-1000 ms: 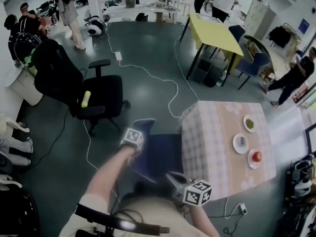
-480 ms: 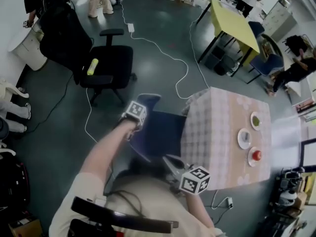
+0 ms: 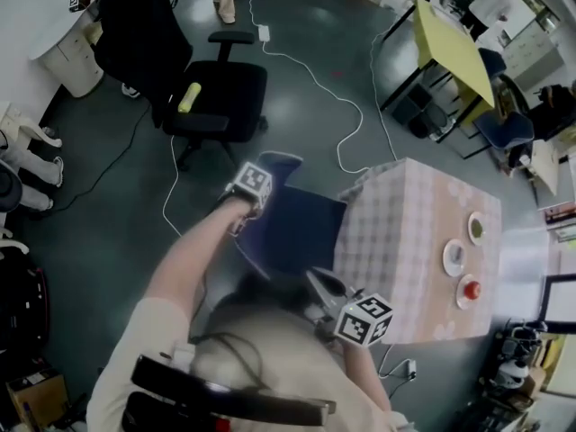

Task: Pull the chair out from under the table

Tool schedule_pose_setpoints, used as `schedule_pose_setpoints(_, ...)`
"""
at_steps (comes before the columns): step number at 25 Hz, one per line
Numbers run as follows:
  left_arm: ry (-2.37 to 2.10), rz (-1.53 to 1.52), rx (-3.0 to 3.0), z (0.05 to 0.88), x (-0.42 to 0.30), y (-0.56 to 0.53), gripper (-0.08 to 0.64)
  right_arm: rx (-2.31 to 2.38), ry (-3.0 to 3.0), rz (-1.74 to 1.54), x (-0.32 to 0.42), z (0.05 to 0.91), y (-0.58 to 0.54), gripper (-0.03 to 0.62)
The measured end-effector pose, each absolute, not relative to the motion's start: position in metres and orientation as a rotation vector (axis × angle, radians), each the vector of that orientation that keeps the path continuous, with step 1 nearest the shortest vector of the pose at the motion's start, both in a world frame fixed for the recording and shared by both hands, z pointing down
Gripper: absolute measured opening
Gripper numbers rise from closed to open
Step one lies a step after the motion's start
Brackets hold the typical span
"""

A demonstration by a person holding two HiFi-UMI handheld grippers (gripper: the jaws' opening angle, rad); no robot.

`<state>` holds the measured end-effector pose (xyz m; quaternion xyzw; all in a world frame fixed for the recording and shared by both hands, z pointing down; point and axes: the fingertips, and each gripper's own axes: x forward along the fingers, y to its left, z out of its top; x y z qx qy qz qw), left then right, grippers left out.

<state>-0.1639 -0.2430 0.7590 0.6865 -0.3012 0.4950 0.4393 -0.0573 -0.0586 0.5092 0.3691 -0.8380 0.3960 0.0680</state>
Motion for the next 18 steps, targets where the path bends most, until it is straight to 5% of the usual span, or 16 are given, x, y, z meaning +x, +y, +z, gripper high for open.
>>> schedule_pose_setpoints(18, -0.824, 1.216, 1.656, 0.764, -0.265, -0.253, 0.083, 1.163, -2.366, 1.259, -0.073, 0.561, -0.07, 0.014)
